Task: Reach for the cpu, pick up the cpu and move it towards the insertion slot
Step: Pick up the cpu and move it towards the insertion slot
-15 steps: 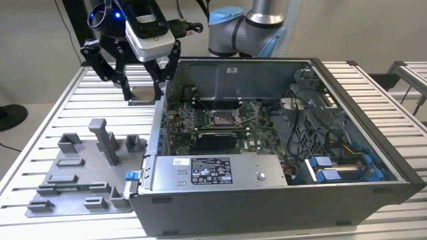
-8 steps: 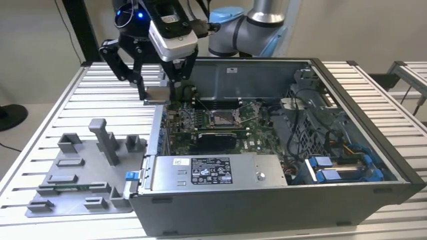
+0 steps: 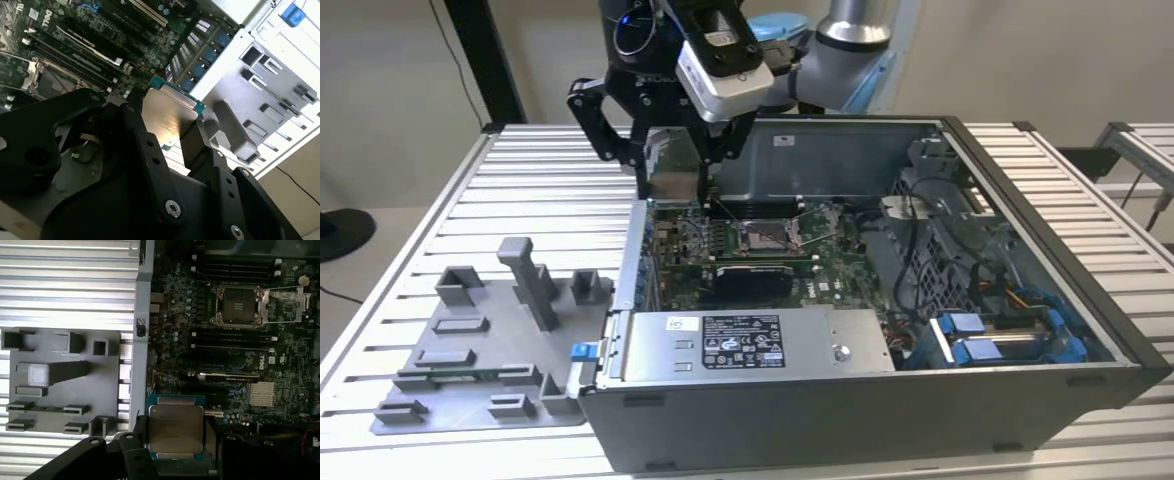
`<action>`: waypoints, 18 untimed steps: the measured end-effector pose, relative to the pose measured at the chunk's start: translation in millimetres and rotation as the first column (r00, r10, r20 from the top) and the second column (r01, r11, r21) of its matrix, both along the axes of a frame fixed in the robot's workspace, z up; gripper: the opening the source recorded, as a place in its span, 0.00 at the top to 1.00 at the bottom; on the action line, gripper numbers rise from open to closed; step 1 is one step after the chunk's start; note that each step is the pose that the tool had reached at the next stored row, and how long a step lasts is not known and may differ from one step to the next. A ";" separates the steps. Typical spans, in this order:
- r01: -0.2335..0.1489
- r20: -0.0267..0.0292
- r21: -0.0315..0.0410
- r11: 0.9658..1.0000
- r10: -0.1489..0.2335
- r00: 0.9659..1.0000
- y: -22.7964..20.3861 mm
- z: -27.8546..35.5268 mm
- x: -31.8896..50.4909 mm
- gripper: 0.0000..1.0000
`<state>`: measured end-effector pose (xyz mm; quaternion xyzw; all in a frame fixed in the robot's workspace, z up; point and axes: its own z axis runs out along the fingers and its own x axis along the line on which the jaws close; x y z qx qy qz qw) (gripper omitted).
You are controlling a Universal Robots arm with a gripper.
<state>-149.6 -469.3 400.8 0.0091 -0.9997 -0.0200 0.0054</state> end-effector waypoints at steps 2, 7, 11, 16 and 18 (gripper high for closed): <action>0.000 0.000 0.000 1.000 0.000 1.000 0.0 0.0 7.8 1.00; 0.000 0.000 0.000 1.000 0.000 1.000 0.0 0.0 28.2 1.00; 0.000 0.000 0.000 1.000 0.000 1.000 0.0 -0.1 44.4 1.00; 0.000 0.000 0.000 1.000 0.000 1.000 0.0 -0.1 64.9 1.00; 0.000 0.000 0.000 1.000 0.000 1.000 0.0 -0.1 72.2 1.00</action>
